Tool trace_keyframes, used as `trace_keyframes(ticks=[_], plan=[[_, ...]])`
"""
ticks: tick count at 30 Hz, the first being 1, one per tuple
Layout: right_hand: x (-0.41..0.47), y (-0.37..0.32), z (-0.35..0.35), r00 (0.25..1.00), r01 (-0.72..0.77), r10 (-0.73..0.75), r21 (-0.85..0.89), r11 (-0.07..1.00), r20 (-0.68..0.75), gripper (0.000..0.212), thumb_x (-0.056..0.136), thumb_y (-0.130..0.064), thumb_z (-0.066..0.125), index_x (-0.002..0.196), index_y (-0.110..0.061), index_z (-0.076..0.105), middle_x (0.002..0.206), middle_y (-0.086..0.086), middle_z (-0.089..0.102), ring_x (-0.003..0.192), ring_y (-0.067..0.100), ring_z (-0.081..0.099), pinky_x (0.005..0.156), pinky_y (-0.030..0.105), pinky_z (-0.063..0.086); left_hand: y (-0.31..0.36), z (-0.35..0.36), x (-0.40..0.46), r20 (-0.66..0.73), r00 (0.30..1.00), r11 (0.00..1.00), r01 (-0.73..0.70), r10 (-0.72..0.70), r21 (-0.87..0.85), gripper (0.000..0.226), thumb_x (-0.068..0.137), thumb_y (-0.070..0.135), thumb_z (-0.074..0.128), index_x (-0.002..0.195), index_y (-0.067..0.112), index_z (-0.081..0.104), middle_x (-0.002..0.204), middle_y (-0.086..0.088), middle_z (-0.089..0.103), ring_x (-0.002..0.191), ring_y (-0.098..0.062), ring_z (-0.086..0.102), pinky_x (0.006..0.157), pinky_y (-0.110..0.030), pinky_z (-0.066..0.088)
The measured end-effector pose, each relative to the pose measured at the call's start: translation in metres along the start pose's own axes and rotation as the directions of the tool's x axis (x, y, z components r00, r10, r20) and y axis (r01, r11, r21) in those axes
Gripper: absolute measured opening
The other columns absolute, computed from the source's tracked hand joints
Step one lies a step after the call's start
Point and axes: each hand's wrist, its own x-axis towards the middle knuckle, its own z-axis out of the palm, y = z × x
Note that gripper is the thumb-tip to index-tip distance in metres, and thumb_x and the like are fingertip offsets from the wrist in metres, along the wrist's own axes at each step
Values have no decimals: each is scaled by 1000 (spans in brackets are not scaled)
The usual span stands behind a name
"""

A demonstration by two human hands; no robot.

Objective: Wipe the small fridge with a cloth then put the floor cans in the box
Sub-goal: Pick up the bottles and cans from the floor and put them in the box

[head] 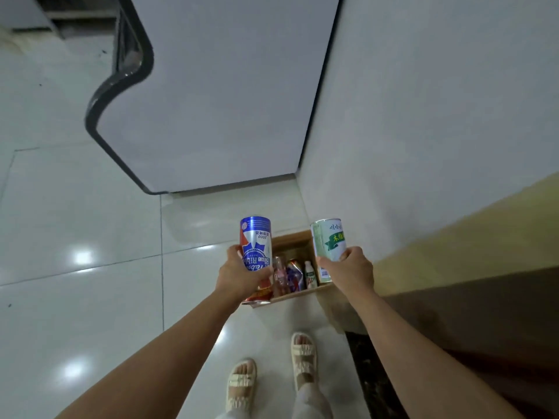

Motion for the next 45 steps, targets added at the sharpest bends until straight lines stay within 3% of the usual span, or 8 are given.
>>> trace_keyframes(ticks=[4,11,17,22,33,37,41,45], plan=[[50,9,29,995,-17,21,-43,999,94,47,71,-44,77,92,-17,45,77,-7,50,57,0,47,42,17,32,-8,21,31,-63,994,995,82,-86,-63,79,75,28,76,136,17,27,123,-9,55,101,-23,58,83,-38,52],[119,50,106,963,-90,115,-108,990,244,55,72,-39,77,109,-7,52,104,9,62,81,20,58,55,25,44,-54,66,98,-109,975,979,183,-193,-92,83,74,32,76,138,19,25,123,-6,55,102,-22,59,85,-40,54],[185,105,188,940,-187,191,-42,982,284,40,71,-29,79,101,-11,60,88,2,64,59,3,53,44,17,35,-115,106,186,-61,967,969,245,-248,-43,84,72,34,76,137,20,26,115,-3,57,93,-19,59,85,-41,54],[245,155,266,915,-239,247,-65,969,318,55,72,-31,79,117,-8,56,108,11,66,90,25,65,72,31,52,-170,147,266,-32,975,976,219,-219,17,83,71,34,77,136,20,26,119,-3,56,97,-19,60,86,-42,54],[328,226,393,923,-258,276,-100,961,269,72,70,-18,78,133,-7,44,117,18,61,103,34,61,84,43,54,-264,217,366,-4,979,978,202,-202,58,87,71,35,76,138,24,22,125,-2,52,95,-13,54,76,-28,48],[347,243,418,892,-313,344,-148,938,293,56,70,-23,80,118,-6,57,114,14,64,102,31,62,84,36,54,-283,226,385,-9,980,976,197,-197,94,89,71,37,76,139,24,21,125,-2,53,95,-13,53,76,-28,47],[351,250,425,890,-290,342,-204,935,303,57,75,-26,77,123,-4,54,122,13,61,110,29,58,74,23,43,-292,232,394,-4,975,968,219,-220,125,89,72,36,76,140,24,20,125,-3,52,94,-13,52,74,-27,45],[348,248,414,905,-291,321,-142,946,280,57,84,-20,66,135,-11,44,132,12,54,120,30,52,95,31,44,-291,236,396,-12,973,962,231,-231,144,90,70,36,77,139,24,21,124,-4,54,93,-14,53,73,-28,44]])
